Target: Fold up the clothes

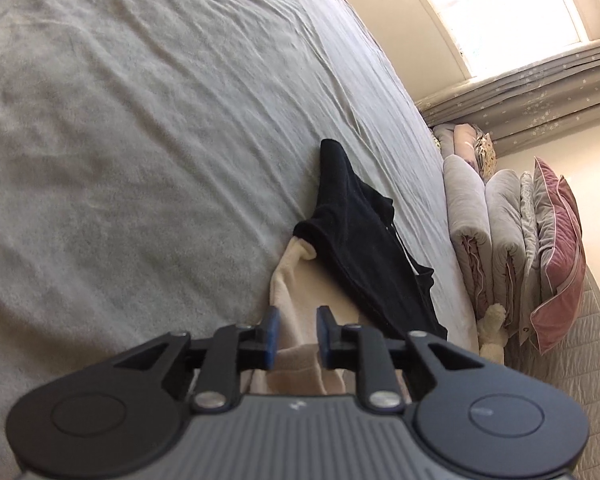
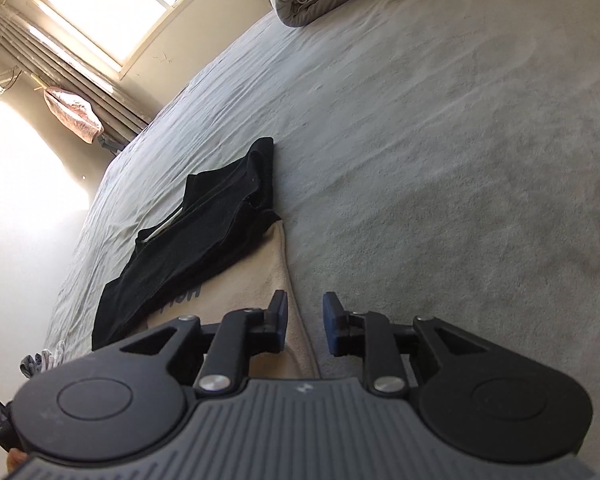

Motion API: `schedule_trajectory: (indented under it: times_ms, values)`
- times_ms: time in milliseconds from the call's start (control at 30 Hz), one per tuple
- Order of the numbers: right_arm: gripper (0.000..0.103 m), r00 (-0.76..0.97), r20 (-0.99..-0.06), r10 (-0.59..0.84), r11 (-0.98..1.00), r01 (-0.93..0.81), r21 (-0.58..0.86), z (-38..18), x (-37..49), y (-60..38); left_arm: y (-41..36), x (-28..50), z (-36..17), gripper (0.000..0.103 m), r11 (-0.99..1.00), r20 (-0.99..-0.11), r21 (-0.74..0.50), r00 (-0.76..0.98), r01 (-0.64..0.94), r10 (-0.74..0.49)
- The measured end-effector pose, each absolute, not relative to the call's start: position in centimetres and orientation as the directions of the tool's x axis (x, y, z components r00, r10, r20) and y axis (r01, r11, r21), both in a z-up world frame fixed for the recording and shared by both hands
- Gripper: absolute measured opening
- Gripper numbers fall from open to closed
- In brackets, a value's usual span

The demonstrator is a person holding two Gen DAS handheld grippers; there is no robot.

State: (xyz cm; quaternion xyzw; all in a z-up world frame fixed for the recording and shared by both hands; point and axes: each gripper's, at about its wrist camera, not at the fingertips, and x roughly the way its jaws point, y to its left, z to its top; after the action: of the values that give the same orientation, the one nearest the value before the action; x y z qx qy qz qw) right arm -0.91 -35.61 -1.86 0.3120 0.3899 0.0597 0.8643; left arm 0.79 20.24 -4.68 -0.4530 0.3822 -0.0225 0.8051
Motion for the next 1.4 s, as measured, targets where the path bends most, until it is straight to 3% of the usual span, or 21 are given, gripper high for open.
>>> schedule_trajectory:
  times_ms: [67,233,367,533,867,1000,1167,1333,1400]
  values:
    - [0.026,0.695,-0.636,0.337,0.816,0.121,0.565,-1.6,-1.1,-35.7,20.3,0.7,-4.2,0.029,0.616,-0.598,-0.73,0.712,-0.296,-0.368]
    - [0.043,0.703,-0.614,0.359,0.858,0.011,0.513,-0.8,-1.8,-34.8,19.5,0.8,-3.3,0.037,0.728,-0.612,-0.658,0.699,-0.193,-0.369]
    - [0.044,0.707,-0.613,0.354,0.911,-0.113,0.395,-0.4,-2.2,-32.7,17.7,0.7,-2.6,0.05,0.841,-0.625,-0.539,0.693,-0.05,-0.36]
    - [0.044,0.701,-0.63,0.333,0.943,-0.245,0.226,-1.1,-2.2,-29.6,15.9,0.2,-2.1,0.056,0.919,-0.631,-0.387,0.706,0.072,-0.321]
    - [0.044,0.726,-0.636,0.263,0.953,-0.297,0.055,-2.8,-2.6,-27.2,13.3,-0.4,-2.6,0.055,0.966,-0.639,-0.168,0.724,0.198,-0.26]
    - [0.041,0.737,-0.626,0.255,0.948,-0.318,0.011,-3.0,-2.9,-26.7,12.9,-0.5,-3.0,0.047,0.964,-0.632,-0.157,0.728,0.217,-0.267]
    - [0.035,0.743,-0.619,0.255,0.943,-0.333,-0.011,-2.9,-3.2,-26.5,12.1,-0.6,-3.5,0.047,0.966,-0.649,-0.095,0.721,0.242,-0.245]
    - [0.023,0.741,-0.622,0.254,0.944,-0.33,-0.007,-2.9,-3.2,-26.7,12.6,-0.3,-3.7,0.046,0.965,-0.649,-0.138,0.715,0.223,-0.259]
    - [0.023,0.74,-0.622,0.254,0.944,-0.329,-0.006,-2.9,-3.2,-26.8,12.8,-0.2,-3.8,0.041,0.965,-0.651,-0.16,0.712,0.209,-0.262]
